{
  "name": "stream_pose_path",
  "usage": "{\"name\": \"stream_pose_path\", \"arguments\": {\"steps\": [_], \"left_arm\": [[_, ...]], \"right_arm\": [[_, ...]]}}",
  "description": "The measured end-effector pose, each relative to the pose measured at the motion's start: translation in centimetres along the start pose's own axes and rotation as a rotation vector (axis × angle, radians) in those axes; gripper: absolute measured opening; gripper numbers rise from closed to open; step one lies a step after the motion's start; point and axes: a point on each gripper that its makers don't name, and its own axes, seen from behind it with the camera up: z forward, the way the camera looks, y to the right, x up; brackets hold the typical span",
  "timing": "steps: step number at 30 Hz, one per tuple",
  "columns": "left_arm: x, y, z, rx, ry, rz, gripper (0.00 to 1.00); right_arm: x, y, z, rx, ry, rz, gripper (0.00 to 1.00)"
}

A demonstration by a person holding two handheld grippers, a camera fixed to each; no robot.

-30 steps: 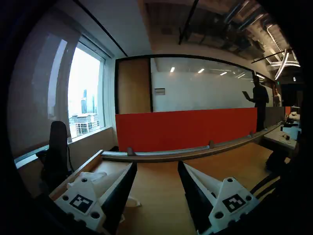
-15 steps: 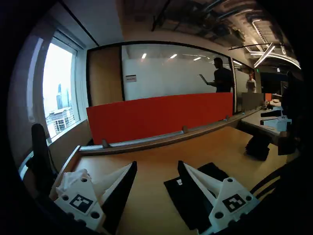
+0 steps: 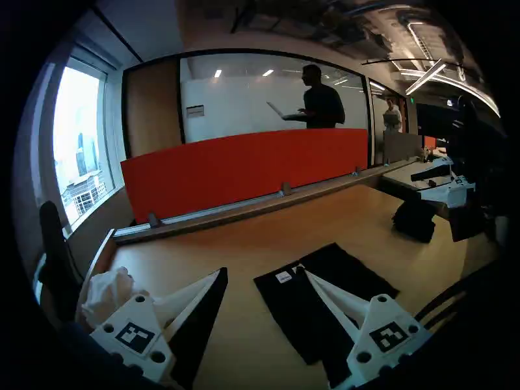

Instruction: Fold towel

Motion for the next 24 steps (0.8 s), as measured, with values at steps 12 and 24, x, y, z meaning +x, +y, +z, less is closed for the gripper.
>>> {"name": "stream_pose_path", "arguments": {"steps": [12, 24], "left_arm": [[-5.4, 2.7, 0.9, -0.054, -0.089, 0.011, 0.76], [-11.0, 4.6, 2.4, -0.095, -0.182, 0.026, 0.76]], "right_arm": [[-6.0, -1.8, 0.9, 0.060, -0.111, -0.026, 0.99], [-12.5, -3.1, 2.3, 0.097, -0.213, -0.040, 0.99]]}}
